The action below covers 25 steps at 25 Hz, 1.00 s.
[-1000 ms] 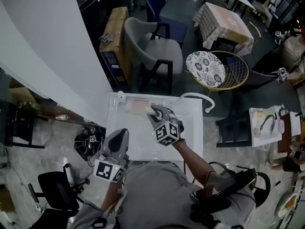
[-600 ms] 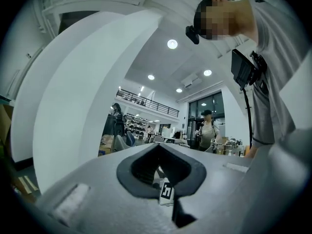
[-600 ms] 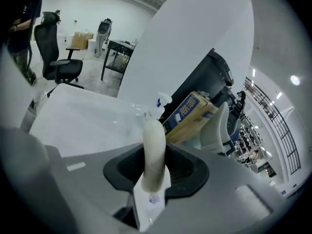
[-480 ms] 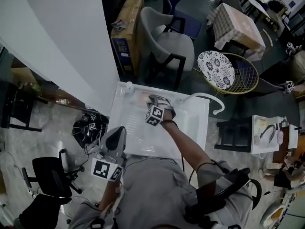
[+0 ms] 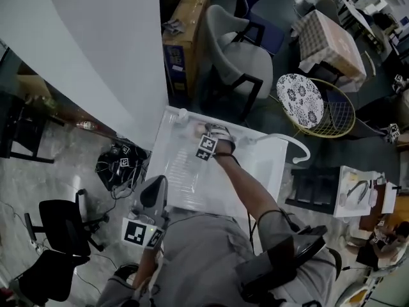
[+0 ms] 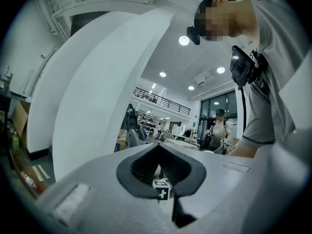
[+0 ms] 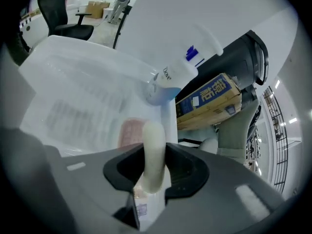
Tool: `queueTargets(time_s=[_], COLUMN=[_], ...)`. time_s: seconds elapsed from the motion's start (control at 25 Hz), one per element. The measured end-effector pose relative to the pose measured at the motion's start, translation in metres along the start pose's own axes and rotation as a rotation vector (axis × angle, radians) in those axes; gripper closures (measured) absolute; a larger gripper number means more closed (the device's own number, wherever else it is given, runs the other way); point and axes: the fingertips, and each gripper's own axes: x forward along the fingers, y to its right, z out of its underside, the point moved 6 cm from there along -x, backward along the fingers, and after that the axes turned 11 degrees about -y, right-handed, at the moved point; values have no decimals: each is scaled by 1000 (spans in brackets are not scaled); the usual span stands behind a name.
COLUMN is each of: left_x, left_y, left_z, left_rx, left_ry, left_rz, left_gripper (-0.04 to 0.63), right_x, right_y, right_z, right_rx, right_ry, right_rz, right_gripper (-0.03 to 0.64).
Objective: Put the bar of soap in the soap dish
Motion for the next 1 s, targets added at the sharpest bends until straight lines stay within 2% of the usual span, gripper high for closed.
queueTargets(time_s=[0.12, 0.24, 0.44, 0.56, 0.8, 1.0], left_x=[2, 3, 3, 4, 11, 14], left_y=[-8, -15, -22, -26, -22, -17], left_z=[0, 0, -2, 0, -3, -2], left_rx=[-8, -14, -12, -21, -10, -9], left_ry=[0, 3, 17, 15, 26, 35], left_rz=[-14, -30, -40, -46, -26, -11], left_gripper=[597, 597, 597, 596, 597, 597], right_x=[14, 28, 31, 27, 11, 0], right_y=[3, -5, -7, -3, 5, 2], right_z=[-3, -2, 0, -3, -1, 2], right_rx=[-29, -56, -17, 28, 92, 220], right_ry=[-45, -97, -98, -81, -30, 23], right_rz=[9, -37, -79, -134, -218, -369], right_gripper=[502, 500, 467, 420, 410, 383])
